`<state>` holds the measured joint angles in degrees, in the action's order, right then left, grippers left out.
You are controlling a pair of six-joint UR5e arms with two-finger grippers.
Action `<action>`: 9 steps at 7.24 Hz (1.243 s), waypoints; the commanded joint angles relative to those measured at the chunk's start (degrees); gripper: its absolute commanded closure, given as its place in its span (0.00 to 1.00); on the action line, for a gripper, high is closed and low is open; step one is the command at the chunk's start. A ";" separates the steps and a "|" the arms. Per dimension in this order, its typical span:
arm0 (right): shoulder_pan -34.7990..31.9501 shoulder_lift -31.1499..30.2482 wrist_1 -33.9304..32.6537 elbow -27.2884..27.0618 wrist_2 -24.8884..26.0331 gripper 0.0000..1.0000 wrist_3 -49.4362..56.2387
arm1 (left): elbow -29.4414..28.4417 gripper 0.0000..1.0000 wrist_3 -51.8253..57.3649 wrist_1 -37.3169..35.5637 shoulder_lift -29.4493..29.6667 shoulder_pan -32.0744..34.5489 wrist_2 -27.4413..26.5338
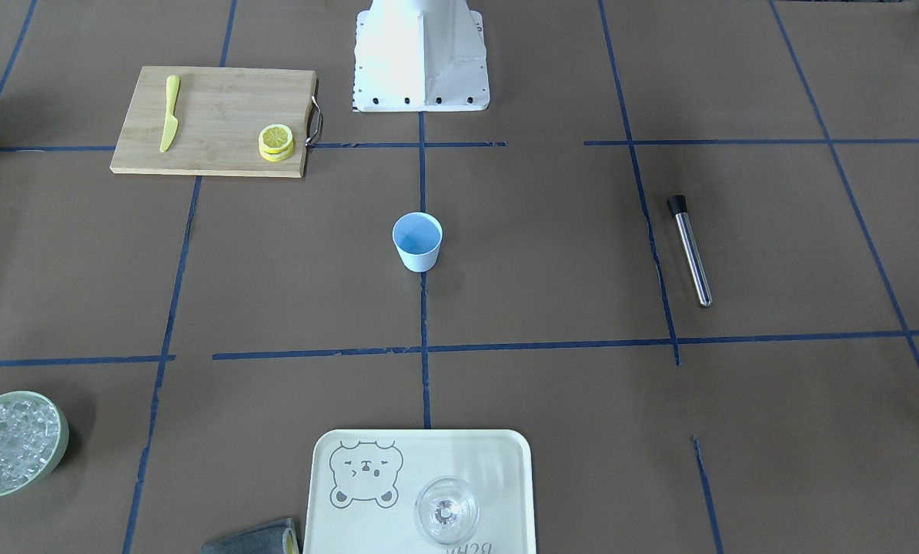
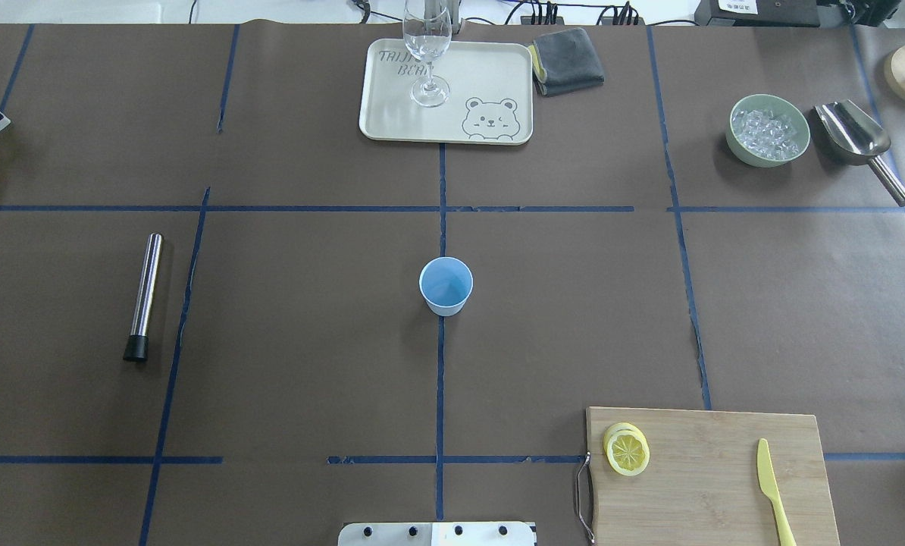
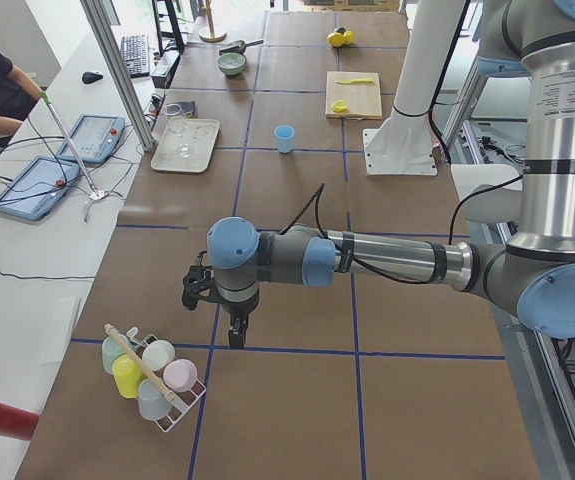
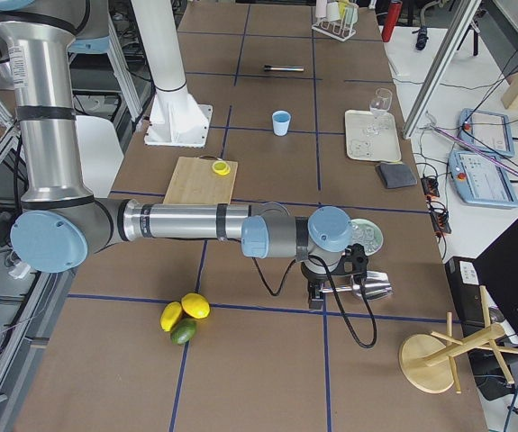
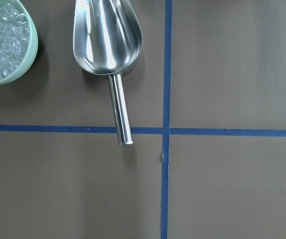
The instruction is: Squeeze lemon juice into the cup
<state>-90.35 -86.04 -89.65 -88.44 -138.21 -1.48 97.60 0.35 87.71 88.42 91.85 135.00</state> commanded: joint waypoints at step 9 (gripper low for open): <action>15.95 -1.39 -0.09 -22.69 4.58 0.00 -30.44 | 7.69 0.00 -0.53 0.09 1.14 -0.87 -0.09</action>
<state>-79.58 -86.00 -90.12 -105.79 -136.51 -23.46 104.58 -0.08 87.77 89.32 91.42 134.90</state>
